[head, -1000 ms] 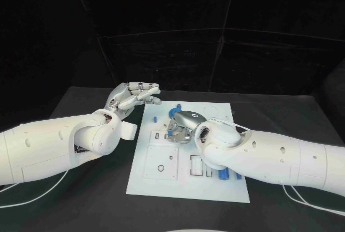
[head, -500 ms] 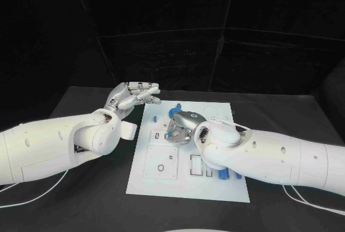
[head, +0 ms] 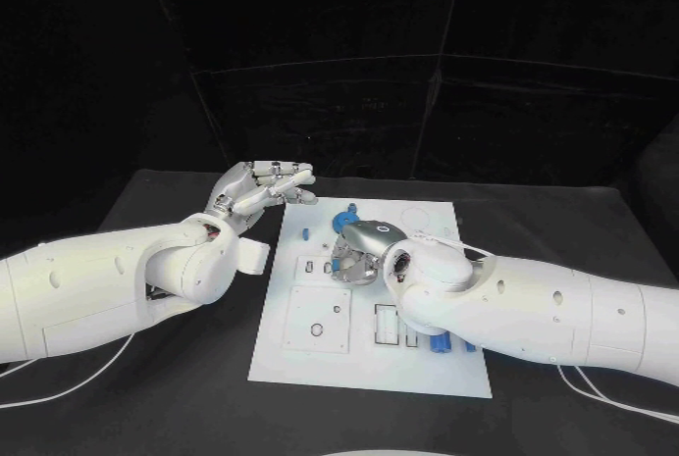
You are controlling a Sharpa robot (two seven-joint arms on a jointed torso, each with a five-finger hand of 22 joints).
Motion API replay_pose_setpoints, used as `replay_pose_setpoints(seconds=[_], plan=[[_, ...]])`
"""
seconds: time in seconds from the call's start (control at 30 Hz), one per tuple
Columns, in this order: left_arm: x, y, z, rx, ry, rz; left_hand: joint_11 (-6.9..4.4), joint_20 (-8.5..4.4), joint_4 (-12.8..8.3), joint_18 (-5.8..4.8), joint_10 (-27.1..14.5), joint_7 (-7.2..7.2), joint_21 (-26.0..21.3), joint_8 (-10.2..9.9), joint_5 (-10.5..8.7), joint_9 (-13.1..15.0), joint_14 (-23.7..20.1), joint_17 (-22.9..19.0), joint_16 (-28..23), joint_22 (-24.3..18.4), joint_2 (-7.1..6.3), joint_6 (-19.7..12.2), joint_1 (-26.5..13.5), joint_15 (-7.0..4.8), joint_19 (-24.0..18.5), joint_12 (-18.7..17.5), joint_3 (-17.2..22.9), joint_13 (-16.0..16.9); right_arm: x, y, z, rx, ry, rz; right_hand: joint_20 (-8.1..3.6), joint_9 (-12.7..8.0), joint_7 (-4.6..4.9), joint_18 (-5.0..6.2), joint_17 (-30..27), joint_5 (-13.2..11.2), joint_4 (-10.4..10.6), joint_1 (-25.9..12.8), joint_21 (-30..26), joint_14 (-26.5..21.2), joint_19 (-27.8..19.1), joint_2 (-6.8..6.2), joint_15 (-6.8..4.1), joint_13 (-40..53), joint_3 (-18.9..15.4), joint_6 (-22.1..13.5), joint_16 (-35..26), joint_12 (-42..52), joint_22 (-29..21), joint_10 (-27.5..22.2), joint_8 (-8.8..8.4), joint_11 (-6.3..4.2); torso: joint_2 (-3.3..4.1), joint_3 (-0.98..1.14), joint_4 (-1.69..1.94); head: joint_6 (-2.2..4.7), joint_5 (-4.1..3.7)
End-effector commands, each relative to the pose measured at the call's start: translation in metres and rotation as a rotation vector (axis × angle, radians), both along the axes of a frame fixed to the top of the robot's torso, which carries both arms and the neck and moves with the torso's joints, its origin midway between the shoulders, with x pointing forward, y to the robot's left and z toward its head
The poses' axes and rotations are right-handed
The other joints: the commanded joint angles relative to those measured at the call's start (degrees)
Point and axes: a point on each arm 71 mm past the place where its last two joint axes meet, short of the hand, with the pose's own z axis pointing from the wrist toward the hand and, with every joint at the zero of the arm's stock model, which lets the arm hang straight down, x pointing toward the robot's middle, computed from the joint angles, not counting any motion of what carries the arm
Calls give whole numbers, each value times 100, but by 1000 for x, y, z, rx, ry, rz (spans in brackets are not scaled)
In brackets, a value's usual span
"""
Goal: Assemble the parts on the task board
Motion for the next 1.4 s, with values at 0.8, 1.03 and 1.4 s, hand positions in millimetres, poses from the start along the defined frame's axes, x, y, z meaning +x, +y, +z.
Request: replay_pose_setpoints(seconds=[0.8, 1.03, 1.4], plan=[[0, -1, 1, -6, -4, -10, 26, 10, -23, 74, 25, 26, 26, -38, -14, -1, 35, 14, -49, -12, 53, 30, -13, -8, 29, -30, -15, -2, 2, -3, 1, 12, -34, -45, 106, -12, 79, -43, 1506, -358, 386, -199, 18, 607, 608, -306, 104, 1031, -670, -454, 25, -169, 1509, 225, -207, 126, -1, 1, -2, -9, 10], [0, 0, 1, -6, -4, -9, 26, 10, -26, 74, 25, 26, 26, -40, -14, -1, 35, 15, -51, -12, 54, 30, -12, -8, 29, -32, -16, -3, -2, -4, 9, 97, -109, -25, 168, 2, 147, -43, 1506, -389, 929, 186, 18, 607, 608, -392, 174, 993, -1331, -674, 25, -217, 1509, 189, -181, 183, -1, 4, 1, 0, 11], [2, 4, 0, 61, -3, -2, -193, -215, -76, 86, 607, -138, 378, -13, -11, 13, 870, 326, 306, 131, 90, 261, -100, -284, 547, 135, -122, 64, -20, -26, 29, 274, -184, 106, 176, 17, 138, -43, 1506, -391, 1421, 638, 18, 607, 608, -363, 163, 991, -1502, -642, 25, -217, 1509, 190, -134, 178, -13, -2, 0, 35, 5]])
